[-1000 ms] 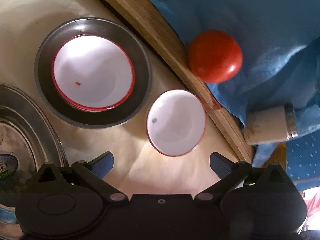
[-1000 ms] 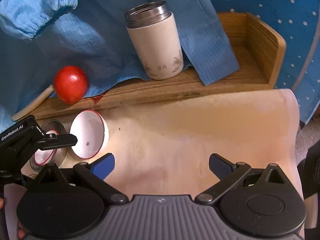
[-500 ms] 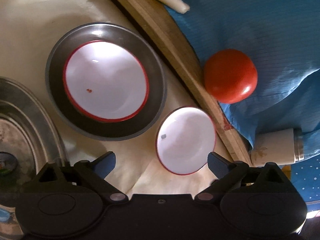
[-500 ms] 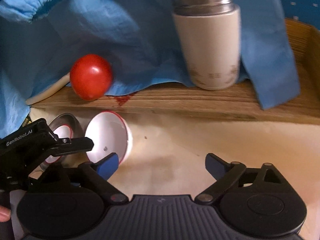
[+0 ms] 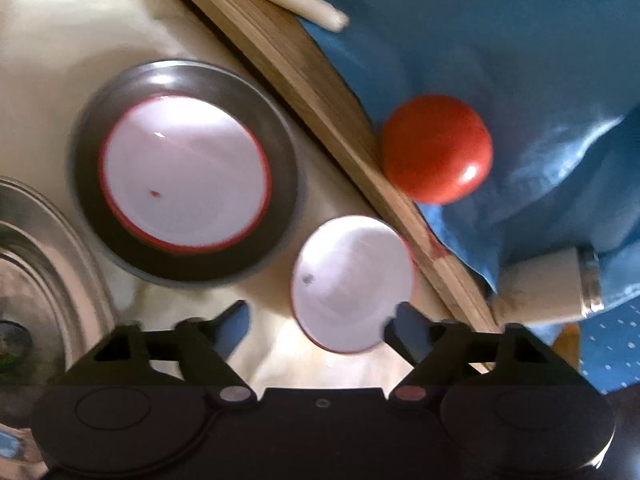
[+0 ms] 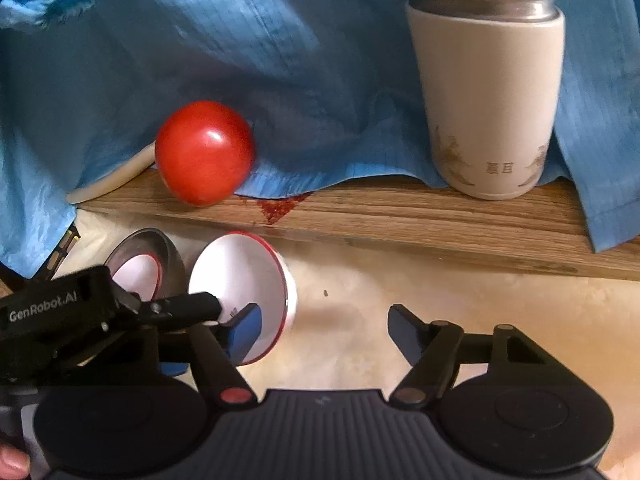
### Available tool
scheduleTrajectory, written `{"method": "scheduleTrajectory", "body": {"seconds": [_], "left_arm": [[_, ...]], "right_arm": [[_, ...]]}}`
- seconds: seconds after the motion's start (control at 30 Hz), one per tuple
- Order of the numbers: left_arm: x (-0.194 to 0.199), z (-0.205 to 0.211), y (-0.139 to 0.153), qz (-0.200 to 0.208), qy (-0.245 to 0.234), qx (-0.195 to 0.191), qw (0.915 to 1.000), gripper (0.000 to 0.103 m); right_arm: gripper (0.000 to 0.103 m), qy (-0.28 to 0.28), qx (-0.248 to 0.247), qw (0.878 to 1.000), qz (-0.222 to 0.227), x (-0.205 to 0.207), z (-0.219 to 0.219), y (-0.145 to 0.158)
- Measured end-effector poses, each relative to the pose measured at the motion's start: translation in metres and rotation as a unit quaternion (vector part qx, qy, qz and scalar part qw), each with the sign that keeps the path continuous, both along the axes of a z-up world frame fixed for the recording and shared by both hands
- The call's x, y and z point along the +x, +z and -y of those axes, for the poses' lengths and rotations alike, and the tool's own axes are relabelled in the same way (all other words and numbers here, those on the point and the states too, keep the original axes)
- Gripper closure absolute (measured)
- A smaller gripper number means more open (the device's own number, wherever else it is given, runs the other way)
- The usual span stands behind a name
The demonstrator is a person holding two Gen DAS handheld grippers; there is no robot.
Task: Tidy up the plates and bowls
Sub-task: 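Move both tools to the other red-rimmed white bowl, then close both tools on the rim of the second red-rimmed bowl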
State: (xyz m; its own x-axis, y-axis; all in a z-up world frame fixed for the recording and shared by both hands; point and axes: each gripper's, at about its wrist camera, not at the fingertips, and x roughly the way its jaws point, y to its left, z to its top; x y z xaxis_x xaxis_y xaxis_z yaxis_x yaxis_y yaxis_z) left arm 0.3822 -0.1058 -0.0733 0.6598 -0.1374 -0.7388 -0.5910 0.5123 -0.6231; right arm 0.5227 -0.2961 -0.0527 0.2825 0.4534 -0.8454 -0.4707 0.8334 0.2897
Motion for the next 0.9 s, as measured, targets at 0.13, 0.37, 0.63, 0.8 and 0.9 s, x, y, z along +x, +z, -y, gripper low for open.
{"method": "scheduleTrajectory", "body": {"seconds": [0.13, 0.37, 0.63, 0.8, 0.9], "left_arm": [[0.002, -0.001, -0.005, -0.002, 0.013, -0.005, 0.9999, 0.032], [0.003, -0.005, -0.011, -0.009, 0.034, 0.002, 0.9994, 0.057], [0.006, -0.008, -0.014, -0.006, 0.042, 0.006, 0.9991, 0.067], [0.007, -0.011, -0.019, -0.011, 0.040, -0.002, 0.9992, 0.067], [0.009, -0.010, -0.018, -0.013, 0.035, 0.002, 0.9993, 0.067]], "right_arm": [[0.035, 0.004, 0.001, 1.000, -0.001, 0.001, -0.001, -0.002], [0.047, 0.003, 0.007, 1.000, -0.005, 0.005, -0.001, -0.004], [0.061, 0.007, 0.024, 1.000, -0.014, 0.008, -0.006, -0.008], [0.079, 0.009, 0.032, 0.999, -0.025, 0.010, -0.011, -0.013], [0.087, 0.009, 0.037, 0.999, -0.026, 0.010, -0.013, -0.013]]}}
